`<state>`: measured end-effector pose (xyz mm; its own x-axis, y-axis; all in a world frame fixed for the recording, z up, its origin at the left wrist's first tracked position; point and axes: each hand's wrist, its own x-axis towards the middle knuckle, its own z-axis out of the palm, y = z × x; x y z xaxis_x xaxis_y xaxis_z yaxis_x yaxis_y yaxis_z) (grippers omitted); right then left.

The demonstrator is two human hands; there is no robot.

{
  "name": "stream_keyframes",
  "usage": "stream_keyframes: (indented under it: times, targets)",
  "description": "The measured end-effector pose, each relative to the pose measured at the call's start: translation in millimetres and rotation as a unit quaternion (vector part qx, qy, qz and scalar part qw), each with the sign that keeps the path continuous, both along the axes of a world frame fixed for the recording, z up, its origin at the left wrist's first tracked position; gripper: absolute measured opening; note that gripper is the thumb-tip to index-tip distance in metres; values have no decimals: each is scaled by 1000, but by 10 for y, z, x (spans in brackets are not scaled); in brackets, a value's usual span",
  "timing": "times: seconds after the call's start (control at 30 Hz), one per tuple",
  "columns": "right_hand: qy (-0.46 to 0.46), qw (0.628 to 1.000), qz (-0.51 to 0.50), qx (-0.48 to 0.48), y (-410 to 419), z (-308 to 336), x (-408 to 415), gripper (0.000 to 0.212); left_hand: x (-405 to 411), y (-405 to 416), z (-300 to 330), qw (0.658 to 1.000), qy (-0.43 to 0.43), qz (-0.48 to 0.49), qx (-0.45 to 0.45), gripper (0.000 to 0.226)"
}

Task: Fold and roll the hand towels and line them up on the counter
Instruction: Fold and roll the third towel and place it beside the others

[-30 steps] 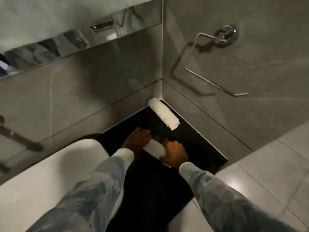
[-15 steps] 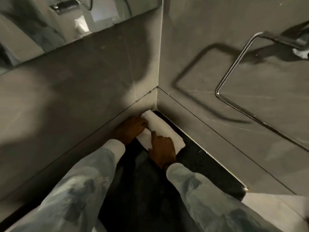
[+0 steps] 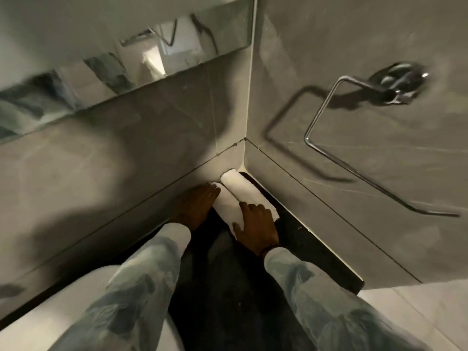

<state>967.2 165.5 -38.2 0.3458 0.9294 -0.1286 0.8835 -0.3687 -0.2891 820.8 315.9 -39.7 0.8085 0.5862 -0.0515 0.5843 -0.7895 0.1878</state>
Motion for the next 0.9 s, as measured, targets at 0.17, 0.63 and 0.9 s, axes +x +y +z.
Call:
stream_keyframes:
  times: [0.17, 0.63, 0.9]
  targets:
    - [-96, 994, 23, 36, -545, 362, -62, 80, -433, -832, 383, 993, 4, 110, 30, 62]
    - [-74, 972, 212, 70, -1485, 1003, -1972, 83, -2726, -2864, 1001, 925, 61, 372, 57, 74]
    - [-58, 918, 384, 82, -1685, 984, -4082, 81, -4746, -3635, 1079, 835, 49, 547, 36, 78]
